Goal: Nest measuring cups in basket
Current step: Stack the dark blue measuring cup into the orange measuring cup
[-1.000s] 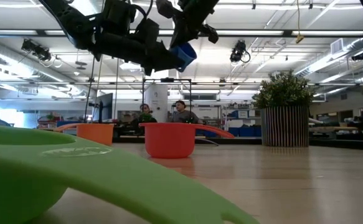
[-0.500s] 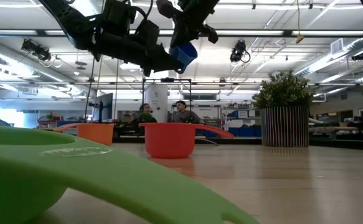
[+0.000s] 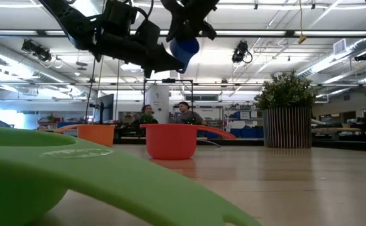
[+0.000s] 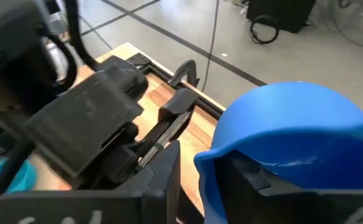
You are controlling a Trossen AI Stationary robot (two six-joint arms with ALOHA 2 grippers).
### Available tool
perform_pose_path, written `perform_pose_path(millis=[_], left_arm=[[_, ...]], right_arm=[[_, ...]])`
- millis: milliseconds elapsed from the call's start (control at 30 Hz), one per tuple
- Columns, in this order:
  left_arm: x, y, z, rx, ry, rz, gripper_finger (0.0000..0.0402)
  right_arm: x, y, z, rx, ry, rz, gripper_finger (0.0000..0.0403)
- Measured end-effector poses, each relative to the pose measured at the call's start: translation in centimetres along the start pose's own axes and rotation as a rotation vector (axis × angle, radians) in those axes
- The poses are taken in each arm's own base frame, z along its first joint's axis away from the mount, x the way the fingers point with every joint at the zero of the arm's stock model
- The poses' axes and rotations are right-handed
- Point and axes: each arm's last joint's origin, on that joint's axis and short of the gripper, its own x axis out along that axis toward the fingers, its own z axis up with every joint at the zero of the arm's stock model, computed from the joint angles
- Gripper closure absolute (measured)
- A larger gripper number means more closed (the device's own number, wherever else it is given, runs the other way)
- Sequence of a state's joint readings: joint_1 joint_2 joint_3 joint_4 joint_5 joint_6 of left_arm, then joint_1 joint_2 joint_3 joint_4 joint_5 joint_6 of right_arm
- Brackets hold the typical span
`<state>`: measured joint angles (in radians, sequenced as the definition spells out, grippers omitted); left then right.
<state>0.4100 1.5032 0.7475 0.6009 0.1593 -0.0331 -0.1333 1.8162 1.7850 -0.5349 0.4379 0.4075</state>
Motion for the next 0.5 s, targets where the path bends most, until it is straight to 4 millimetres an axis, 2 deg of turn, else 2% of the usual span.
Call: perform_pose_path(millis=[200, 500], left_arm=[[-0.3, 0.7, 0.3, -0.028, -0.002, 0.018, 0.0396], [-0.6, 1.7, 0.3, -0.096, 0.002, 0.005, 0.0396]], right_arm=[[-1.8, -0.1, 1.2, -0.001, -0.016, 0.088, 0.0286], [-6.1, -0.5, 3.5, -0.004, -0.082, 0.289, 0.0287]])
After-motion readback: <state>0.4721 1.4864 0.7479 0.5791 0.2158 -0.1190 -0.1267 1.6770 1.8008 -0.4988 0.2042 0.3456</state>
